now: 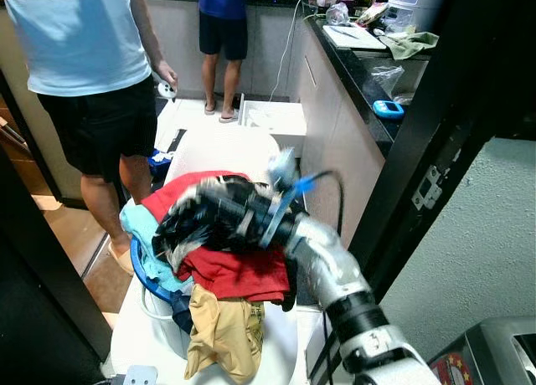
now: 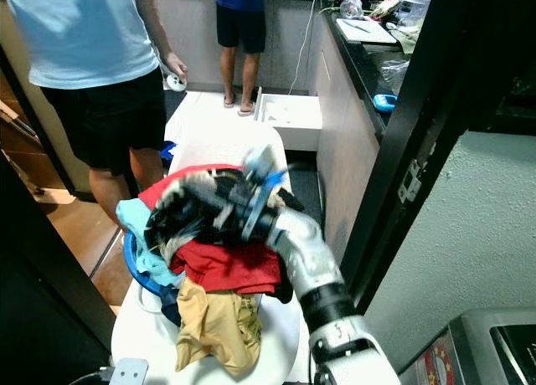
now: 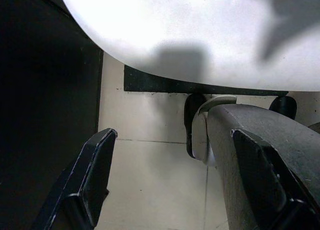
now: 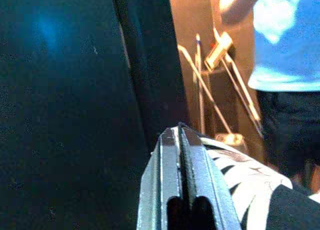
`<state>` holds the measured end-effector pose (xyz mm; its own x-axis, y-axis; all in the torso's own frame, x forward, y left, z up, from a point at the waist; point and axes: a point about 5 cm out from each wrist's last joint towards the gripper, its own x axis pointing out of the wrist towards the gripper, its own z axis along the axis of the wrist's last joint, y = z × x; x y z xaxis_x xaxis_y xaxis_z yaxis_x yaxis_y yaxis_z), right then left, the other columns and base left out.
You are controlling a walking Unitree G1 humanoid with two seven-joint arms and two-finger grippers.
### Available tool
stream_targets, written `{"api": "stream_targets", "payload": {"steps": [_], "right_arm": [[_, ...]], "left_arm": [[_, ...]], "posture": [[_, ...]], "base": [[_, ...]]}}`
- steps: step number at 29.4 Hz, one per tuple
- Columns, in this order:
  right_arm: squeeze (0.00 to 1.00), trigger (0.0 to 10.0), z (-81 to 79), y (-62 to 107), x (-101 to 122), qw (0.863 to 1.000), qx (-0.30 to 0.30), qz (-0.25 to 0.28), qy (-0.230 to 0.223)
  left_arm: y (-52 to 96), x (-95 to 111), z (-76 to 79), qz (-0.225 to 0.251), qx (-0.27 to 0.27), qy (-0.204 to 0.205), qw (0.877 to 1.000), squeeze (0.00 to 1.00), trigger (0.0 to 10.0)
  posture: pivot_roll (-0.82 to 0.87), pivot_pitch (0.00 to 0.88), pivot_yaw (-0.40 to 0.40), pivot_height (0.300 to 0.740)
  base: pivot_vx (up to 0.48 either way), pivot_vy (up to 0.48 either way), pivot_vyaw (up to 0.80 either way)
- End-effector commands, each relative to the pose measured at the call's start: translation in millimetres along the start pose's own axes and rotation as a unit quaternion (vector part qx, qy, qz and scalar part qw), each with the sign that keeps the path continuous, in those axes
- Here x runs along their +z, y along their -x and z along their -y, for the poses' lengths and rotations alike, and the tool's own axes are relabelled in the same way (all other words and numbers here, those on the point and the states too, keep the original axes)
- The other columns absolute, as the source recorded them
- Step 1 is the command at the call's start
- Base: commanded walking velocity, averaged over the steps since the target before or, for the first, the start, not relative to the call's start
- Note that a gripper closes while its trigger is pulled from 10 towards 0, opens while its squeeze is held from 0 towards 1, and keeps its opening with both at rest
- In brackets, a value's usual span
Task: Clothes washing
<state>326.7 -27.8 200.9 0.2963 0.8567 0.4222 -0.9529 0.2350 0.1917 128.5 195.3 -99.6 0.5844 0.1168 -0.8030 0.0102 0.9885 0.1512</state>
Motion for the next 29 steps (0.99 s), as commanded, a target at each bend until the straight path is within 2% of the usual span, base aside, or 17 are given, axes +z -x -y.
{"api": "stream_targets", "payload": {"steps": [1, 2, 3, 4, 5, 6, 7, 9, 10, 11, 12, 15, 17, 20, 22, 25, 29], "right_arm": [[0.00, 0.0, -2.7, -6.3, 18.3, 0.999, 0.017, 0.040, -0.009], [0.00, 0.0, -2.7, -6.3, 18.3, 0.999, 0.017, 0.040, -0.009], [0.00, 0.0, -3.3, -10.8, 36.3, 0.997, 0.020, 0.078, -0.018], [0.00, 0.0, -3.3, -10.8, 36.3, 0.997, 0.020, 0.078, -0.018], [0.00, 0.0, -2.1, -14.7, 53.7, 0.994, 0.015, 0.109, -0.020], [0.00, 0.0, -2.1, -14.7, 53.7, 0.994, 0.015, 0.109, -0.020], [0.00, 0.0, 0.7, -16.9, 67.0, 0.991, 0.003, 0.131, -0.016], [0.00, 0.0, 0.7, -16.9, 67.0, 0.991, 0.003, 0.131, -0.016], [0.00, 0.0, 6.3, -16.8, 84.1, 0.987, -0.016, 0.157, -0.010], [0.00, 0.0, 6.3, -16.8, 84.1, 0.987, -0.016, 0.157, -0.010], [0.00, 0.0, 10.1, -13.8, 101.3, 0.983, -0.025, 0.181, -0.006], [0.00, 0.0, 11.1, -8.1, 117.7, 0.980, -0.018, 0.200, -0.001], [0.00, 0.0, 3.5, 16.8, 147.5, 0.968, 0.052, 0.244, -0.019], [0.00, 0.0, 1.4, 21.3, 151.0, 0.965, 0.065, 0.252, -0.028], [0.00, 0.0, -7.4, 28.7, 153.4, 0.959, 0.109, 0.260, -0.042], [0.00, 0.0, -7.4, 28.7, 153.4, 0.959, 0.109, 0.260, -0.042], [0.00, 0.0, -32.6, 39.2, 138.6, 0.949, 0.218, 0.221, -0.057]], "left_arm": [[9.5, -31.4, 8.8, -0.065, -0.027, -0.014, 0.997, 0.00, 10.0], [9.5, -31.4, 8.8, -0.065, -0.027, -0.014, 0.997, 0.00, 10.0], [9.5, -31.5, 8.5, -0.066, -0.028, -0.013, 0.997, 0.00, 10.0], [9.5, -31.5, 8.5, -0.066, -0.028, -0.013, 0.997, 0.00, 10.0], [9.6, -31.8, 8.2, -0.066, -0.029, -0.012, 0.997, 0.00, 10.0], [9.6, -31.8, 8.2, -0.066, -0.029, -0.012, 0.997, 0.00, 10.0], [9.7, -32.1, 8.0, -0.067, -0.030, -0.012, 0.997, 0.00, 10.0], [9.7, -32.1, 8.0, -0.067, -0.030, -0.012, 0.997, 0.00, 10.0], [9.8, -32.3, 8.0, -0.067, -0.032, -0.011, 0.997, 0.00, 10.0], [9.8, -32.3, 8.0, -0.067, -0.032, -0.011, 0.997, 0.00, 10.0], [9.9, -32.7, 8.1, -0.068, -0.033, -0.010, 0.997, 0.00, 10.0], [10.0, -32.9, 8.6, -0.069, -0.035, -0.010, 0.997, 0.00, 10.0], [10.0, -33.0, 10.5, -0.071, -0.036, 0.001, 0.997, 0.00, 10.0], [9.9, -32.9, 10.7, -0.071, -0.036, 0.002, 0.997, 0.00, 10.0], [9.8, -32.9, 10.8, -0.073, -0.036, 0.001, 0.997, 0.00, 10.0], [9.8, -32.9, 10.8, -0.073, -0.036, 0.001, 0.997, 0.00, 10.0], [9.4, -32.4, 10.7, -0.076, -0.039, 0.006, 0.996, 0.00, 10.0]], "posture": [[0.17, 0.000, -0.082, 0.740], [0.17, 0.000, -0.082, 0.740], [0.17, 0.000, -0.082, 0.740], [0.17, 0.000, -0.082, 0.740], [0.17, 0.000, -0.080, 0.740], [0.17, 0.000, -0.080, 0.740], [0.17, 0.000, -0.077, 0.740], [0.17, 0.000, -0.077, 0.740], [0.17, 0.000, -0.077, 0.740], [0.17, 0.000, -0.077, 0.740], [0.17, 0.000, -0.075, 0.740], [0.17, 0.000, -0.072, 0.740], [0.17, 0.000, -0.069, 0.740], [0.17, 0.000, -0.069, 0.740], [0.17, 0.000, -0.065, 0.740], [0.17, 0.000, -0.065, 0.740], [0.17, 0.000, -0.061, 0.740]], "base": [[0.000, 0.000, 0.00], [0.000, 0.000, 0.00], [0.000, 0.000, 0.00], [0.000, 0.000, 0.00], [0.000, 0.000, 0.00], [0.000, 0.000, 0.00], [0.000, 0.000, 0.00], [0.000, 0.000, 0.00], [0.000, 0.000, 0.00], [0.000, 0.000, 0.00], [0.000, 0.000, 0.00], [0.000, 0.000, 0.00], [0.000, 0.000, 0.00], [0.000, 0.000, 0.00], [0.000, 0.000, 0.00], [0.000, 0.000, 0.00], [-0.208, 0.000, 0.00]]}}
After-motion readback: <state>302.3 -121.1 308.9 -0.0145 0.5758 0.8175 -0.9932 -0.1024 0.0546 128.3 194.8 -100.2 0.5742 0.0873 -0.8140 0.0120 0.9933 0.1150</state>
